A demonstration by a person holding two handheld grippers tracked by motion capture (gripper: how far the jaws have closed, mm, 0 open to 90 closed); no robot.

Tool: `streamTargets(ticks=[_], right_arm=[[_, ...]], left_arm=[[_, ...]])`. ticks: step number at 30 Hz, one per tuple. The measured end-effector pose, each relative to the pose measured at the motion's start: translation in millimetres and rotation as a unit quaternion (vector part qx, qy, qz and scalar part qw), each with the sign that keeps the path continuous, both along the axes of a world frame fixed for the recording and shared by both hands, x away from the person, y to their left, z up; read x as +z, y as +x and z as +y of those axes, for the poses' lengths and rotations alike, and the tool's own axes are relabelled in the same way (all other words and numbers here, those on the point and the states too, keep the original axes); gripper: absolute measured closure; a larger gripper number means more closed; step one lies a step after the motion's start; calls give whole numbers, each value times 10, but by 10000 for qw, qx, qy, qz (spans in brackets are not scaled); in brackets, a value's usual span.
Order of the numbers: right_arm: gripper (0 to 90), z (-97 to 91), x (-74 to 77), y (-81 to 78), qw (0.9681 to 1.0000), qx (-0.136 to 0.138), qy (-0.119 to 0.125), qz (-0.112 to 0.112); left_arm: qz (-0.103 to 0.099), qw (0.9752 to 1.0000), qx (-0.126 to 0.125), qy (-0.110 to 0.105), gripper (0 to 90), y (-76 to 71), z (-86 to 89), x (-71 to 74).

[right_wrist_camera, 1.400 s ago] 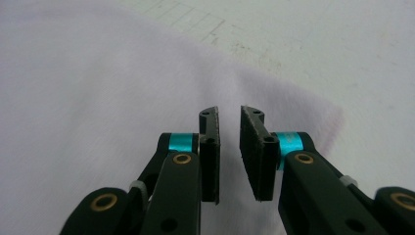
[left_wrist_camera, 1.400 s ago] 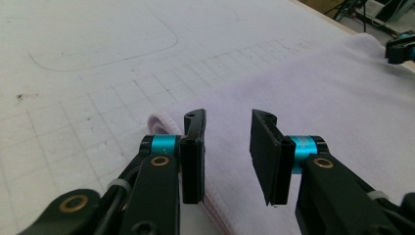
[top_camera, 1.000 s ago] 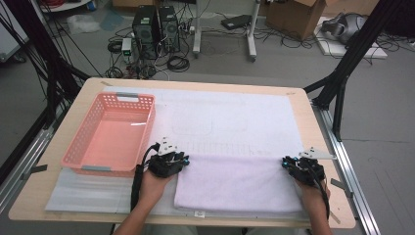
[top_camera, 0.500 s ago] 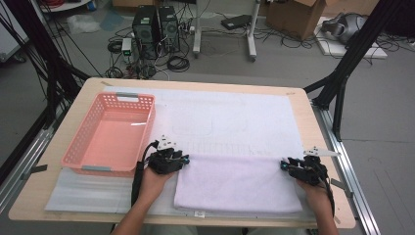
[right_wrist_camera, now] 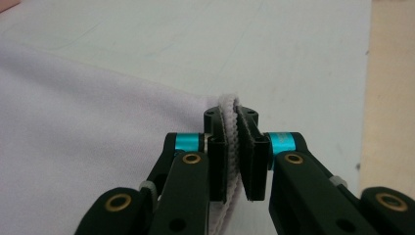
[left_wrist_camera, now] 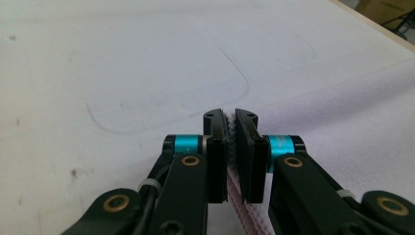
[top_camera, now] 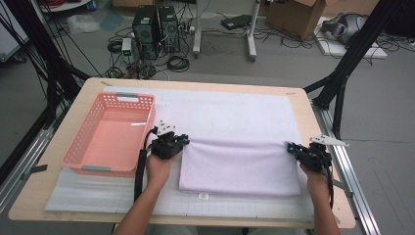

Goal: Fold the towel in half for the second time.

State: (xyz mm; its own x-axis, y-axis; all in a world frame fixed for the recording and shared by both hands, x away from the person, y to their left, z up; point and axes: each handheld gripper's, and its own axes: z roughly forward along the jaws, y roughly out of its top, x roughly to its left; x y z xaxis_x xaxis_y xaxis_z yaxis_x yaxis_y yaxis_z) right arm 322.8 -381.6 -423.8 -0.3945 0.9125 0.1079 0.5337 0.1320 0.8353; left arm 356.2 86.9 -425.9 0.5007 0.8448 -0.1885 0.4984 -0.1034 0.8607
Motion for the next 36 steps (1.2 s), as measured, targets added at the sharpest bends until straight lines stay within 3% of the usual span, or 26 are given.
streamTargets(ticks=[3, 6, 8, 9, 10, 12, 14, 17, 19, 22, 28, 31, 34, 36], right_arm=[[837, 40, 42, 154, 9999, -102, 4, -57], [819, 114, 38, 264, 9998, -210, -38, -25], [692, 156, 21, 305, 9996, -267, -55, 61], [623, 162, 17, 302, 9996, -288, -19, 60], [607, 151, 24, 286, 9996, -241, 5, 114], [584, 133, 49, 215, 9997, -208, -92, 94], [584, 103, 83, 127, 9997, -213, -147, 11], [572, 40, 99, -40, 9999, 11, 155, 24], [602, 48, 69, -168, 9996, 224, 124, 105], [654, 58, -3, -335, 9990, 398, -13, 192], [738, 53, -133, -529, 9972, 586, -83, 457], [729, 72, -151, -584, 9960, 697, -185, 521], [711, 75, -189, -672, 9943, 870, -289, 545], [712, 40, -192, -722, 9944, 847, -318, 543]], left_arm=[[10, 9998, 199, -46, 835, 139, 12, -4], [67, 9996, 282, -59, 819, 180, 11, -36], [77, 9998, 181, -2, 672, 153, 1, -36], [-20, 10000, 69, -2, 618, 107, 2, -23], [-105, 9999, 17, -10, 612, 74, 8, -15], [-195, 9998, -83, -4, 607, -10, 23, 6], [-91, 9995, -295, 8, 606, -89, 22, 10], [-141, 9988, -469, 55, 585, -201, 6, -12], [46, 9980, -579, 237, 587, -253, -9, -23], [78, 9981, -589, 135, 627, -356, 18, -85], [268, 9970, -689, 228, 700, -539, 38, -232], [201, 9966, -719, 357, 689, -626, 61, -243], [348, 9953, -768, 476, 665, -707, 89, -258], [327, 9951, -803, 476, 665, -763, 111, -249]])
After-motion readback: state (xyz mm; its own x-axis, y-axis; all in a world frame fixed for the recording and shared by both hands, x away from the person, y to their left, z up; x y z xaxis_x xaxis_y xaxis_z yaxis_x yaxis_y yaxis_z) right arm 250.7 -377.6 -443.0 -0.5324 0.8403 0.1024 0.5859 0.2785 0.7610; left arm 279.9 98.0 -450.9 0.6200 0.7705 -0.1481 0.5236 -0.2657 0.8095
